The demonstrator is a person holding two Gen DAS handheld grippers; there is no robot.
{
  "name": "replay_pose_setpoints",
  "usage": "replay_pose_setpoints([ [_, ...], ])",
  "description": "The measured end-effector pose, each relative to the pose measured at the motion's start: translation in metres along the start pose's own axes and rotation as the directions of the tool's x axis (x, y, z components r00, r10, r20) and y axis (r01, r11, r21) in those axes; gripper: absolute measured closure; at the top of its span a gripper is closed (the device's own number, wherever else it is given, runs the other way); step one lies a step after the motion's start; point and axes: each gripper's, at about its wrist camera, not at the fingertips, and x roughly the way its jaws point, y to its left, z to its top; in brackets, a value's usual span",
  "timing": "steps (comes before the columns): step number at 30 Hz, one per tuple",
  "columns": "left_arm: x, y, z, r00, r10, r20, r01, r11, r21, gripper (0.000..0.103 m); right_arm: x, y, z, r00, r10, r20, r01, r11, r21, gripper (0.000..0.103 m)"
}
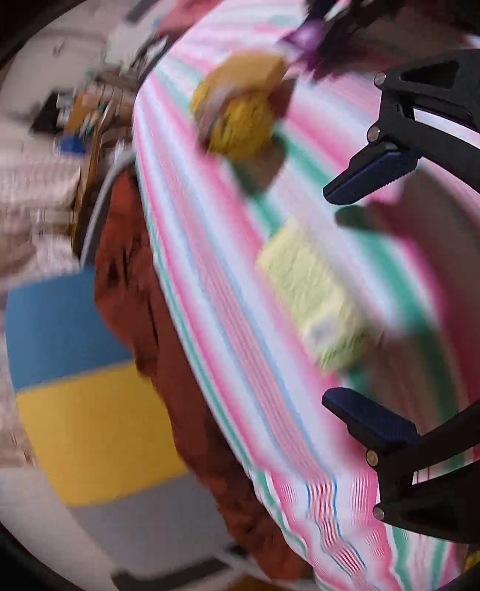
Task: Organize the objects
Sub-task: 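Grasp the purple pouch with the right gripper while the left grasps the green-and-white box, then carry the green-and-white box and purple pouch over the gold tray with both grippers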
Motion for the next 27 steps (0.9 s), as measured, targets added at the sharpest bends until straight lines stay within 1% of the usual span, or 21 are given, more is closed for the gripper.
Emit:
replay_pose_setpoints([
  [1, -0.004, -0.008, -0.003, 1.000, -0.024, 0.012, 0.023, 0.999, 0.039, 0.004, 0.000, 0.000, 0.000, 1.000, 0.001, 0.000, -0.001, 1.000, 0.001, 0.050],
  [2, -0.012, -0.018, -0.007, 0.997, -0.067, 0.027, 0.065, 0.995, 0.080, 0.004, 0.000, -0.001, 0.000, 1.000, 0.002, 0.001, -0.002, 1.000, 0.002, 0.050],
  [3, -0.017, -0.023, -0.009, 0.994, -0.105, 0.034, 0.102, 0.990, 0.099, 0.004, -0.001, -0.001, 0.000, 1.000, 0.002, 0.002, -0.002, 1.000, 0.004, 0.050],
  [4, -0.023, -0.027, -0.011, 0.988, -0.148, 0.043, 0.143, 0.984, 0.109, 0.004, -0.001, -0.001, 0.000, 1.000, 0.003, 0.002, -0.003, 1.000, 0.005, 0.050],
  [5, -0.029, -0.028, -0.013, 0.983, -0.177, 0.059, 0.170, 0.980, 0.106, 0.004, -0.001, -0.001, 0.000, 1.000, 0.003, 0.003, -0.003, 1.000, 0.007, 0.050],
  [6, -0.033, -0.029, -0.012, 0.981, -0.176, 0.075, 0.169, 0.981, 0.097, 0.004, -0.001, -0.001, 0.000, 1.000, 0.003, 0.004, -0.003, 1.000, 0.008, 0.050],
  [7, -0.036, -0.028, -0.012, 0.984, -0.154, 0.092, 0.147, 0.985, 0.086, 0.004, -0.001, -0.001, 0.000, 1.000, 0.003, 0.005, -0.003, 1.000, 0.010, 0.050],
  [9, -0.035, -0.024, -0.007, 0.992, -0.047, 0.118, 0.040, 0.997, 0.059, 0.004, -0.001, -0.002, 0.000, 1.000, 0.003, 0.006, -0.003, 1.000, 0.013, 0.050],
  [11, -0.029, -0.020, 0.001, 0.992, 0.030, 0.123, -0.033, 0.999, 0.019, 0.002, -0.001, -0.002, 0.000, 1.000, 0.002, 0.007, -0.002, 1.000, 0.013, 0.050],
  [14, -0.018, -0.020, 0.009, 0.992, 0.069, 0.107, -0.065, 0.997, -0.033, 0.002, -0.002, -0.002, -0.001, 1.000, 0.005, 0.009, -0.005, 1.000, 0.018, 0.050],
  [15, -0.015, -0.022, 0.009, 0.992, 0.074, 0.106, -0.071, 0.997, -0.034, 0.004, -0.001, -0.003, 0.000, 1.000, 0.007, 0.009, -0.007, 1.000, 0.021, 0.050],
  [16, -0.012, -0.024, 0.009, 0.991, 0.079, 0.106, -0.076, 0.997, -0.028, 0.008, -0.001, -0.003, 0.000, 1.000, 0.008, 0.010, -0.009, 1.000, 0.023, 0.050],
  [17, -0.007, -0.029, 0.008, 0.991, 0.085, 0.102, -0.084, 0.996, -0.014, 0.023, -0.002, -0.003, -0.001, 1.000, 0.010, 0.011, -0.010, 1.000, 0.025, 0.050],
  [18, -0.002, -0.033, 0.008, 0.993, 0.091, 0.078, -0.091, 0.996, -0.003, 0.041, -0.002, -0.003, -0.001, 1.000, 0.010, 0.011, -0.011, 1.000, 0.026, 0.050],
  [19, 0.003, -0.037, 0.008, 0.994, 0.090, 0.055, -0.090, 0.996, 0.007, 0.050, -0.002, -0.003, -0.001, 1.000, 0.010, 0.012, -0.010, 1.000, 0.026, 0.050],
  [20, 0.007, -0.041, 0.008, 0.996, 0.082, 0.030, -0.083, 0.996, 0.018, 0.064, -0.001, -0.003, 0.000, 1.000, 0.009, 0.012, -0.010, 1.000, 0.026, 0.050],
  [21, 0.008, -0.043, 0.008, 0.997, 0.077, 0.030, -0.078, 0.997, 0.024, 0.071, -0.001, -0.003, 0.000, 1.000, 0.009, 0.012, -0.010, 1.000, 0.027, 0.050],
  [22, 0.006, -0.045, 0.007, 0.996, 0.079, 0.040, -0.080, 0.996, 0.028, 0.073, -0.001, -0.003, 0.000, 1.000, 0.010, 0.012, -0.010, 1.000, 0.027, 0.050],
  [25, 0.004, -0.050, 0.003, 0.996, 0.078, 0.044, -0.080, 0.996, 0.033, 0.073, -0.001, -0.003, 0.000, 1.000, 0.008, 0.013, -0.008, 1.000, 0.026, 0.050],
  [27, 0.002, -0.051, -0.001, 0.994, 0.092, 0.055, -0.093, 0.995, 0.029, 0.073, -0.001, -0.003, 0.000, 1.000, 0.005, 0.014, -0.006, 1.000, 0.026, 0.050],
])
